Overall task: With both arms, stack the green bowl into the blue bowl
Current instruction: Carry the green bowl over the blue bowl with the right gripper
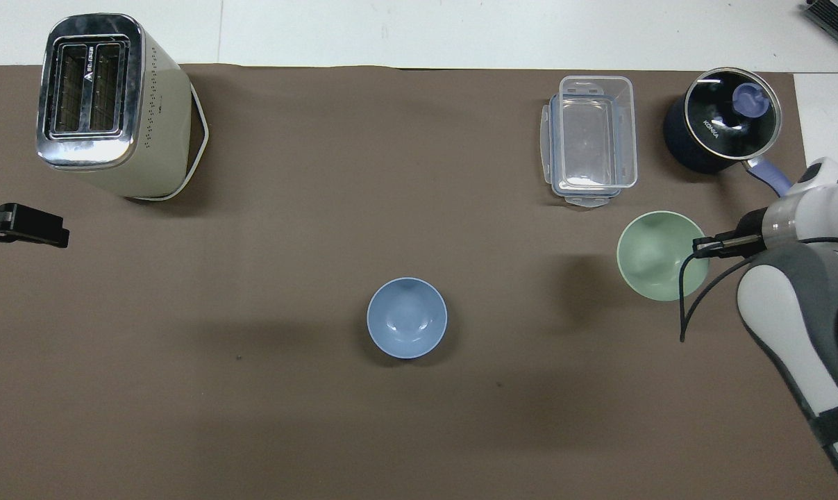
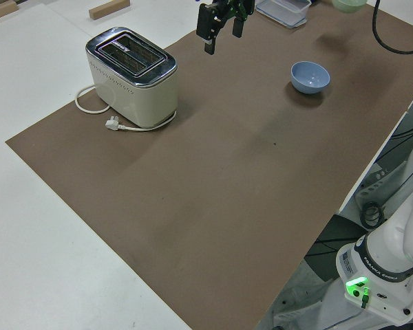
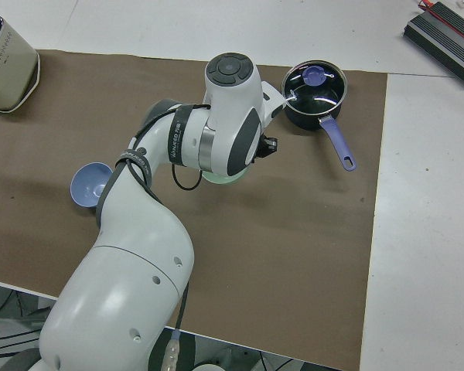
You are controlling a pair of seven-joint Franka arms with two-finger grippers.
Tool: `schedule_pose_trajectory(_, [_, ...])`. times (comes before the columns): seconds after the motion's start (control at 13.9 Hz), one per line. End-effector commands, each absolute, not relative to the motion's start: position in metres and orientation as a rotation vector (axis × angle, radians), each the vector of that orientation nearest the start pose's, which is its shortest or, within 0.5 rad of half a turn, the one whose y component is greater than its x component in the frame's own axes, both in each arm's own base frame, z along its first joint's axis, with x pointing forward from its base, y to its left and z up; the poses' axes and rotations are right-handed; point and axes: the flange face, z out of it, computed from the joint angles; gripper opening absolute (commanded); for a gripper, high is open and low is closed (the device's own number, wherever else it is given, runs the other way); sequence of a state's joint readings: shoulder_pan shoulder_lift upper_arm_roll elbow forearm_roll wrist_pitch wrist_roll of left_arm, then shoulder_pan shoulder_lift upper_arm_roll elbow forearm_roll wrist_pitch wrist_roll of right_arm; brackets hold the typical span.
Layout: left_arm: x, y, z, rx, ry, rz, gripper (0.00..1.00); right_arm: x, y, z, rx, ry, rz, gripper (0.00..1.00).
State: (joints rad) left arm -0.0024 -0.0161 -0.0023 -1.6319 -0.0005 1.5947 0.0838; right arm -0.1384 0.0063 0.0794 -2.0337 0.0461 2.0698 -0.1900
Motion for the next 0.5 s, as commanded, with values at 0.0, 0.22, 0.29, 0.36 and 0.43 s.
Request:
schedule_pose_trajectory(0.0, [0.550, 0.000, 0.610, -3.118, 0.120, 0.051, 1.00, 0.545, 0.019, 0.459, -3.086, -0.164, -0.029, 0.00])
schedule_pose_trajectory(0.22, [0.550, 0.000, 0.610, -3.118, 0.120, 0.051, 1.00, 0.538, 0.082, 0.462, -3.084, -0.186, -0.027, 0.00])
schedule_pose_trajectory(0.29, [0.550, -0.001, 0.610, -3.118, 0.123, 0.051, 1.00, 0.534, 0.107, 0.462, -3.082, -0.170, -0.025, 0.00])
schedule_pose_trajectory(0.36, [0.550, 0.000, 0.610, -3.118, 0.120, 0.051, 1.00, 0.530, 0.130, 0.464, -3.081, -0.161, -0.033, 0.00])
schedule_pose_trajectory(0.43, [0.550, 0.000, 0.610, -3.118, 0.120, 0.051, 1.00, 0.524, 0.153, 0.461, -3.077, -0.172, -0.026, 0.00])
